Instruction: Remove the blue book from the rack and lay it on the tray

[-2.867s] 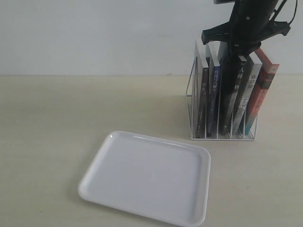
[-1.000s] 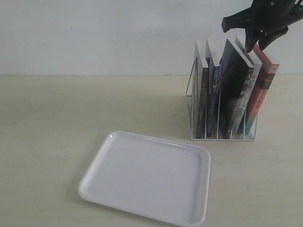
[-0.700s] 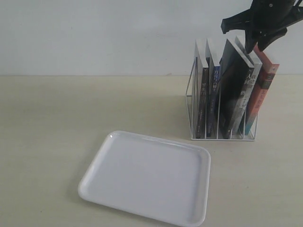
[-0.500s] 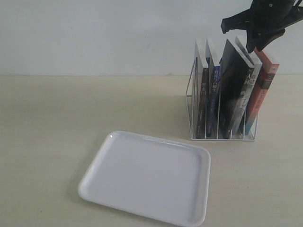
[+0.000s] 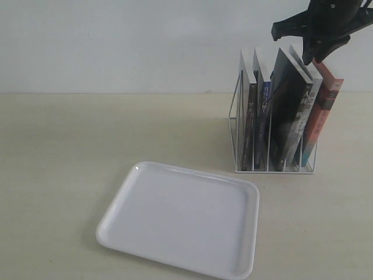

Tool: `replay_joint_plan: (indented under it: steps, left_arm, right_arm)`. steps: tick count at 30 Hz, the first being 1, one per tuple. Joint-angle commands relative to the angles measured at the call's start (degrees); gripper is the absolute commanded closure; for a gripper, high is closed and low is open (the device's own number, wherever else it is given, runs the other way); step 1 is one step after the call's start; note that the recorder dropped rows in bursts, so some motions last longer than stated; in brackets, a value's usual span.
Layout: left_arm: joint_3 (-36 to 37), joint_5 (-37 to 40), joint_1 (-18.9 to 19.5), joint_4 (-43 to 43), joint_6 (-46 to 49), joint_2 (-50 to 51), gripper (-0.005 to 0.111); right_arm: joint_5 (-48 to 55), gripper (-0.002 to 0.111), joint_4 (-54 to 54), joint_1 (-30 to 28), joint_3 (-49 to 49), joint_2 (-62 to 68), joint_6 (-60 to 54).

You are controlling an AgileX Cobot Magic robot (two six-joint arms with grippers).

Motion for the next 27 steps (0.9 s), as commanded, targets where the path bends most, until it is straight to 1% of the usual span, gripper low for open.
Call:
replay_joint_plan:
  steps: [1, 12, 27]
  left_arm:
    - [-0.2, -0.9, 0.1, -0.1, 0.1, -0.2, 0.102]
    - [-0.2, -0.9, 0.1, -0.1, 0.1, -0.2, 0.102]
    - [-0.2, -0.9, 0.1, -0.1, 0.1, -0.2, 0.102]
  right_arm:
    - [-0.9, 0.089, 0.3, -0.2, -0.1, -0.1, -0.3]
    - [-1.0, 0.089, 0.4, -0.2, -0.1, -0.1, -0.1]
    - [-0.2, 0.089, 0.8, -0.2, -0.1, 3.9, 0.3]
